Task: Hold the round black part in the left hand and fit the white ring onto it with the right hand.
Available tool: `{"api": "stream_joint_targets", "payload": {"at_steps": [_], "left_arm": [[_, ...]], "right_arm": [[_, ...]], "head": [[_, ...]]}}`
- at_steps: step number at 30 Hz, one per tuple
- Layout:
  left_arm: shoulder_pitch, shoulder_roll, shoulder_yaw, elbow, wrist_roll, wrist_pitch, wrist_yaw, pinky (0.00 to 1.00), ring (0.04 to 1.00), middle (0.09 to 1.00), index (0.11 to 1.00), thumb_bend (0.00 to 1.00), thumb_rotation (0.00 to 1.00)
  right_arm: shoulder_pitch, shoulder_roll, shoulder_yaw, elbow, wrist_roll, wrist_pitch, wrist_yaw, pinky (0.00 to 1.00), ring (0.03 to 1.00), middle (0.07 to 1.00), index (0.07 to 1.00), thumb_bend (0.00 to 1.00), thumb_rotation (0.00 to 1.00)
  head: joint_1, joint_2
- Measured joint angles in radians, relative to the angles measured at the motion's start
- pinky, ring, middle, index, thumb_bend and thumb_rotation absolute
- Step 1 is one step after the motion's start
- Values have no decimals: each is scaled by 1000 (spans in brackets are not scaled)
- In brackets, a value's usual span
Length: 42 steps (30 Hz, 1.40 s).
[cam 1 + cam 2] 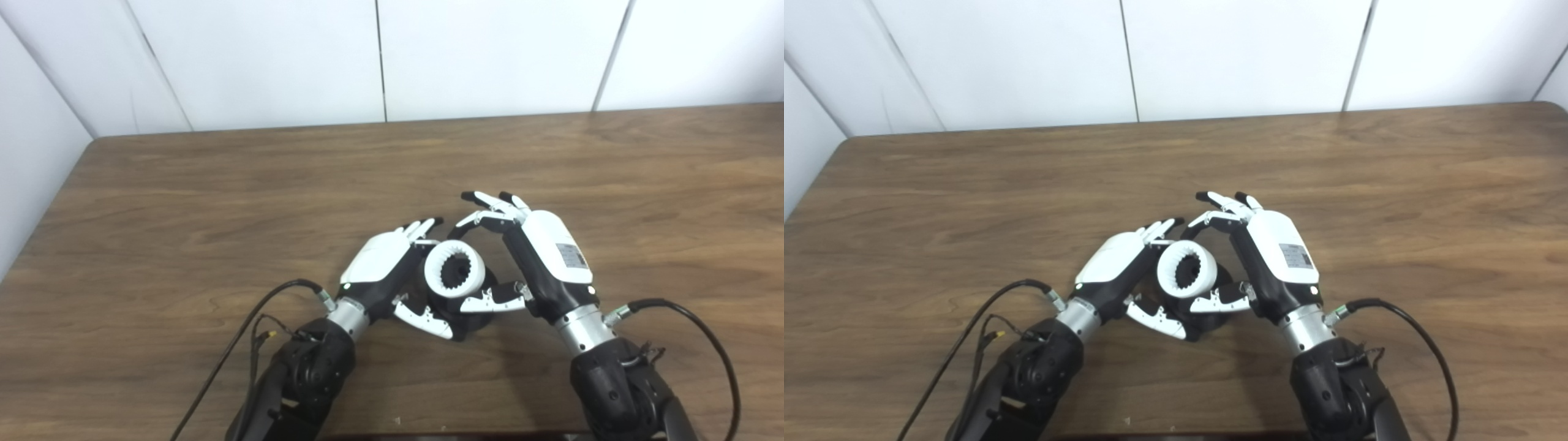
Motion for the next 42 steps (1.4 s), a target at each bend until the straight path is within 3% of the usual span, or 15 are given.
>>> {"api": "stream_joint_targets", "payload": {"at_steps": [16, 42], "left_arm": [[0, 19, 16, -22, -21, 10, -25, 1000, 1000, 1000, 610, 995, 305], [0, 14, 21, -29, -10, 14, -46, 1000, 1000, 1000, 606, 1000, 318]], "right_arm": [[37, -4, -29, -29, 3, -1, 0, 945, 858, 868, 495, 521, 154], [21, -7, -12, 2, -11, -5, 5, 930, 861, 875, 495, 521, 156]], "head": [[-6, 12], [28, 28]]}}
